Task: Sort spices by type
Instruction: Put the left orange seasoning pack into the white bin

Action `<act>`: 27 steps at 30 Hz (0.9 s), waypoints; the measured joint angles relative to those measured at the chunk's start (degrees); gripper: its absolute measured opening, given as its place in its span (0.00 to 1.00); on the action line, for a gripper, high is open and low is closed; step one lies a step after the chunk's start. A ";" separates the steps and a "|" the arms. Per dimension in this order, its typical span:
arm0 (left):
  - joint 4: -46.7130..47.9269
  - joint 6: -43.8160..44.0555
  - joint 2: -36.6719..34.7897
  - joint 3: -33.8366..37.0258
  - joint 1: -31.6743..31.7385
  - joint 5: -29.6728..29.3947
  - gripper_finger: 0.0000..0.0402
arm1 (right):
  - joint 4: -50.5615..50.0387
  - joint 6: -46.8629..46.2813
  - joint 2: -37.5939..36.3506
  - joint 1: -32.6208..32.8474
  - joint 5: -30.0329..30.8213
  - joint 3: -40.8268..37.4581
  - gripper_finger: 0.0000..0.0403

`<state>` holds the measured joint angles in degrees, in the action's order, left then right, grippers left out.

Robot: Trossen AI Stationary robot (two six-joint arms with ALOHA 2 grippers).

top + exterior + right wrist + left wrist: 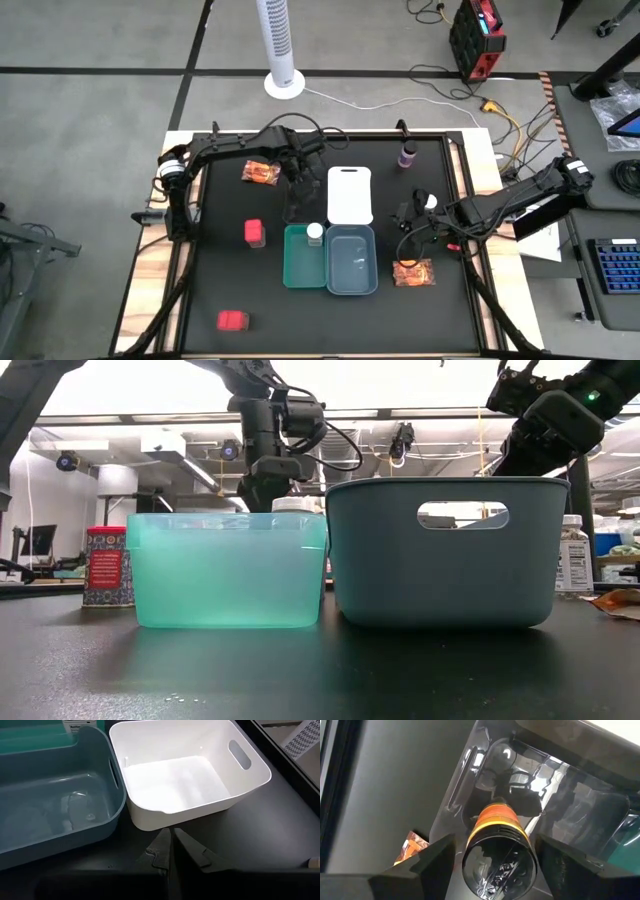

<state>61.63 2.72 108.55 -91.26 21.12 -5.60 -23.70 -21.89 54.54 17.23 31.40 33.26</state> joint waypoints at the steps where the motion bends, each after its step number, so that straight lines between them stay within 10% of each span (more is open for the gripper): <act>1: -0.01 -0.10 0.00 0.00 0.00 0.01 0.64 | 0.00 0.00 0.00 0.00 0.00 0.00 0.03; 27: 7.39 -1.64 -1.61 -9.53 -3.13 -6.96 0.62 | 0.18 -0.07 -0.02 0.00 0.15 0.00 0.03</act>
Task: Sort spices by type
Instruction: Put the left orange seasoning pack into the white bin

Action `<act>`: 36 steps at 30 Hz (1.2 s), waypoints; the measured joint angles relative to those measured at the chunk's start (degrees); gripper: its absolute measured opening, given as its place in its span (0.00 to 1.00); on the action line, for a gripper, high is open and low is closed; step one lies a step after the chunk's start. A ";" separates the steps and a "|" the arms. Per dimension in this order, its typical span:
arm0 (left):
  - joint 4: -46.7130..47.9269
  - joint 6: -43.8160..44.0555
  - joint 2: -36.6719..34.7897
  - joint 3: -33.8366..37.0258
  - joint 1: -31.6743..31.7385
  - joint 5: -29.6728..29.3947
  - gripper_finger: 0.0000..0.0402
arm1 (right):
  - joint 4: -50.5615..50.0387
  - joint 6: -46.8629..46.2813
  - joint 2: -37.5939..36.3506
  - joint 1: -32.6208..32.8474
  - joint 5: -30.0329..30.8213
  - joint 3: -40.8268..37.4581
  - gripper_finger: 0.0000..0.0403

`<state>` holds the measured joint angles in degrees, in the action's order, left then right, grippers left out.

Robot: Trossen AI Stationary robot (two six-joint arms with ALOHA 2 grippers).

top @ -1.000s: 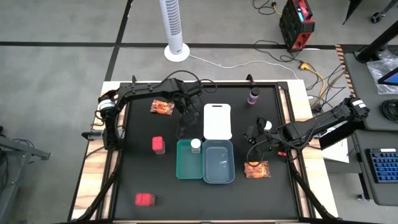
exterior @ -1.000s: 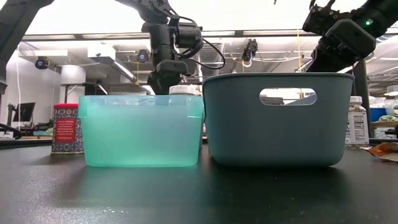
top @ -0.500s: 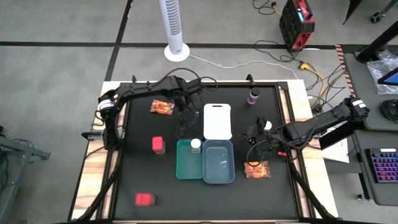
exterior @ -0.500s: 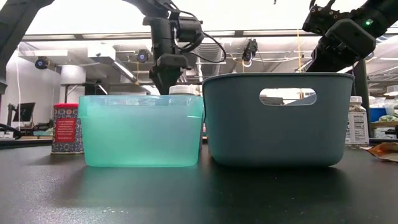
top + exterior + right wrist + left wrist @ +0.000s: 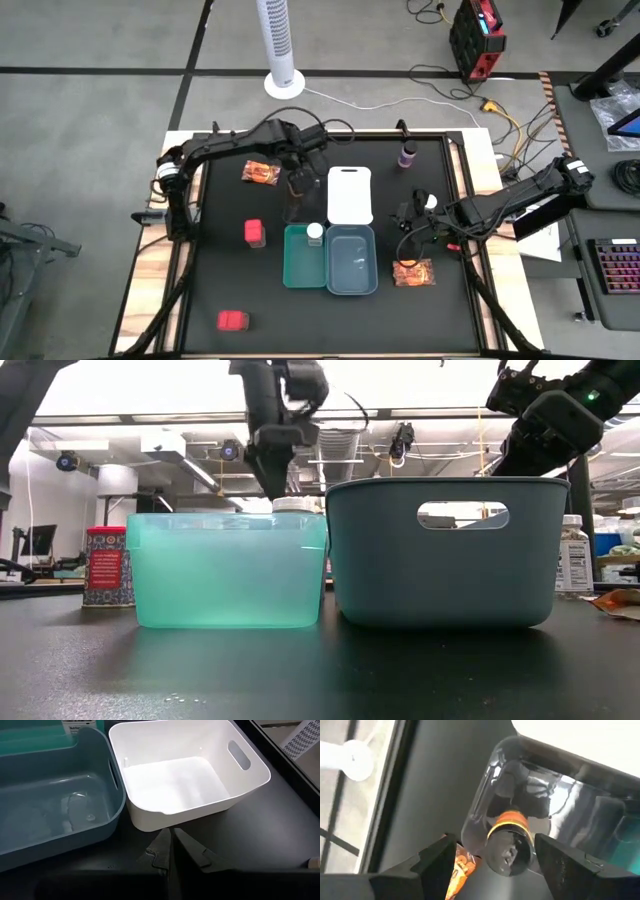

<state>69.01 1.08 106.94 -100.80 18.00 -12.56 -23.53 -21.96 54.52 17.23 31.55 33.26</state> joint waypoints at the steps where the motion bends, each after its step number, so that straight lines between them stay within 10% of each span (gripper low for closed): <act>1: -0.20 0.33 -0.98 0.39 -0.67 -0.13 0.62 | 0.19 -0.01 0.00 0.00 0.02 0.00 0.03; 13: -23.84 4.36 -25.82 24.53 -14.07 -3.62 0.60 | 3.67 -2.44 0.00 0.00 0.25 0.00 0.03; 24: -37.05 4.43 -40.41 39.35 -26.90 -18.74 0.60 | 3.36 -3.54 0.00 -1.83 13.95 8.24 0.03; 36: -51.00 3.85 -48.16 52.90 -32.35 -27.64 0.60 | -24.05 -7.87 6.35 -18.20 6.49 27.84 0.03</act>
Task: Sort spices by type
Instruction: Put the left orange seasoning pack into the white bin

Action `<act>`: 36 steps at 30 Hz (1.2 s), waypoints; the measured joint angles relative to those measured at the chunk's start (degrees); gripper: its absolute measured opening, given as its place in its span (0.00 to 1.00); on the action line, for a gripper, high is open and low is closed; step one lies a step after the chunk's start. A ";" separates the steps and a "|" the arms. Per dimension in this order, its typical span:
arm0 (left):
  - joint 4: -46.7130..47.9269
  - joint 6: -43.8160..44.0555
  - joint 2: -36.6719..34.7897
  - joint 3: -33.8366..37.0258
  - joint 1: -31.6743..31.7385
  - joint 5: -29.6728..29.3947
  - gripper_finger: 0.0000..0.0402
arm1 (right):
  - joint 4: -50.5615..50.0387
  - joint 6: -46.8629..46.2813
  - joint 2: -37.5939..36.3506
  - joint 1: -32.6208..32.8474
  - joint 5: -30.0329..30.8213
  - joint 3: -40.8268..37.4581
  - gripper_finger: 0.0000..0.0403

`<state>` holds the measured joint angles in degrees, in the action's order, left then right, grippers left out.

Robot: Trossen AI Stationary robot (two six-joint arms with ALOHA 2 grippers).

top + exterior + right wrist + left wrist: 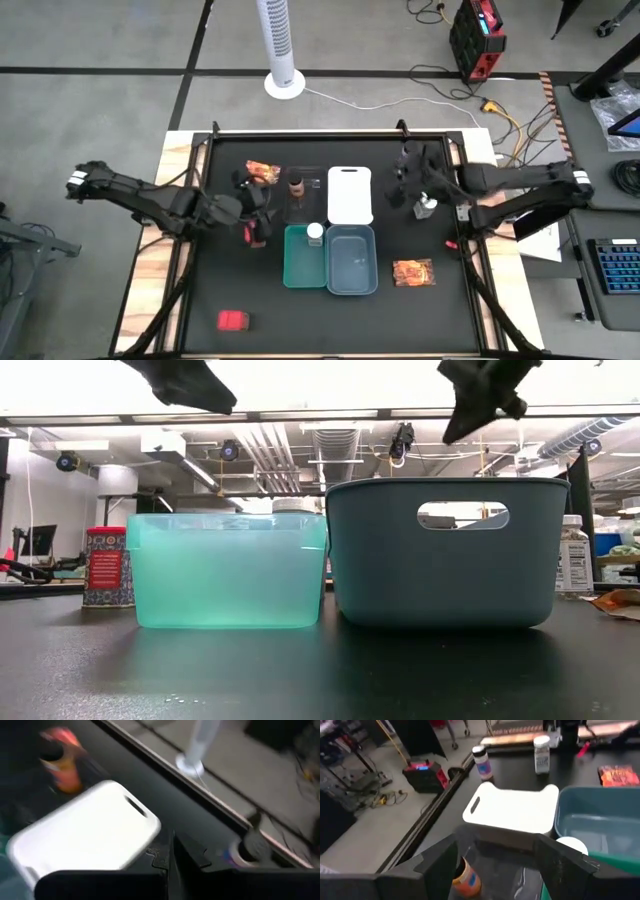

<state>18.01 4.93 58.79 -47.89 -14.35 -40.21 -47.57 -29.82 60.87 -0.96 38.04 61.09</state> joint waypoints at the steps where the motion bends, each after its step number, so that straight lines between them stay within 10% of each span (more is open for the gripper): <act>1: -2.09 -1.07 -0.52 1.19 0.00 -1.33 0.60 | -2.07 -0.18 1.25 -2.33 -1.85 1.52 0.03; 9: -9.76 -7.52 -2.49 6.33 0.04 -16.68 0.60 | -10.60 5.41 9.00 -17.31 -14.44 9.07 0.03; 21: -9.45 -6.63 -1.66 7.00 0.11 -17.81 0.60 | -10.69 10.52 11.80 -23.99 -18.10 9.21 0.03; 36: 12.61 11.83 1.08 -4.41 -0.35 5.16 0.60 | -10.71 14.04 10.26 -19.66 -18.54 6.45 0.03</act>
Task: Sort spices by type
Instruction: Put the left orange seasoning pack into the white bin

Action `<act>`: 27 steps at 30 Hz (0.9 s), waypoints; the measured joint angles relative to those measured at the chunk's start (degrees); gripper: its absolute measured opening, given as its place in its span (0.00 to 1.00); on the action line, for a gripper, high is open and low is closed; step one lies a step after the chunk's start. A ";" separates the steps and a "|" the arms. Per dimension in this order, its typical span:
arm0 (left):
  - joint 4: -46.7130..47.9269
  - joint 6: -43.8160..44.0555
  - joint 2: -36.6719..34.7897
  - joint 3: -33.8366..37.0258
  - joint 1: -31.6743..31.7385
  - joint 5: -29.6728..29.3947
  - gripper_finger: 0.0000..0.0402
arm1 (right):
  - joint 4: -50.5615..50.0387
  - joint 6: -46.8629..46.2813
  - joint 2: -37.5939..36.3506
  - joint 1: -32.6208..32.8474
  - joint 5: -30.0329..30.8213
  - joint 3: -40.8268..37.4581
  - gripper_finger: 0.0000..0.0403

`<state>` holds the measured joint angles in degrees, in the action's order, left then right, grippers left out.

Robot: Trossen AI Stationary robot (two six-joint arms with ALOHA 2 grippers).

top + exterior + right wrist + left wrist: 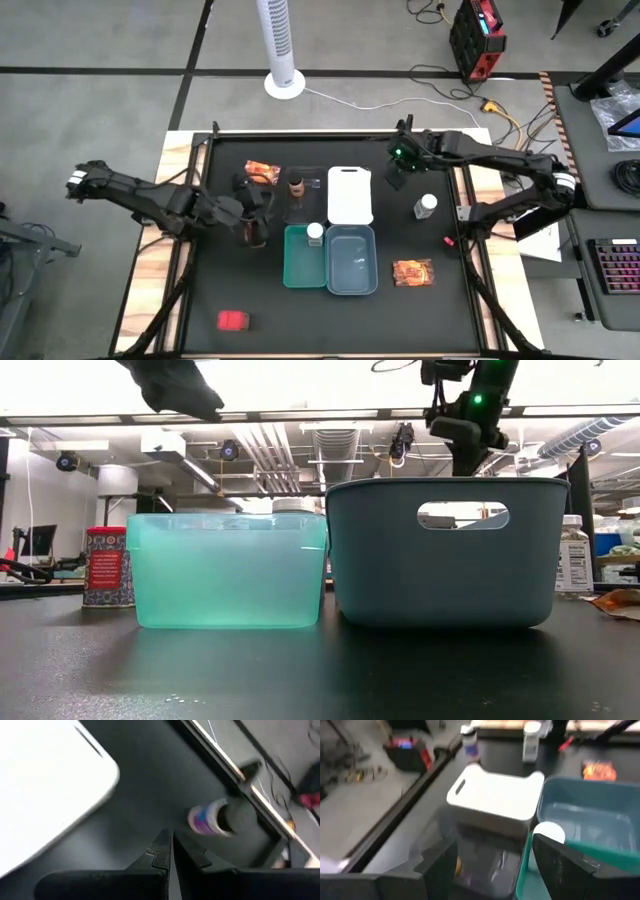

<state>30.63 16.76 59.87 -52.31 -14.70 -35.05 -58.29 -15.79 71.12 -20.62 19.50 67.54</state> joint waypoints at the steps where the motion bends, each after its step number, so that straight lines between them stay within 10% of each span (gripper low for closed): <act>1: 3.00 1.39 0.86 -1.42 0.00 -0.02 0.60 | 1.90 0.43 -0.60 0.91 0.00 -0.72 0.03; 11: 17.88 -0.69 7.66 -8.86 0.46 -1.08 0.60 | 11.05 2.98 -4.16 7.29 0.01 -5.57 0.03; 27: 24.21 8.00 8.66 -8.75 0.37 13.34 0.60 | 23.55 4.28 -9.53 14.91 0.03 -14.39 0.03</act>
<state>54.84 24.76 68.53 -61.06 -14.33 -21.70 -34.74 -11.50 61.60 -5.71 19.53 53.15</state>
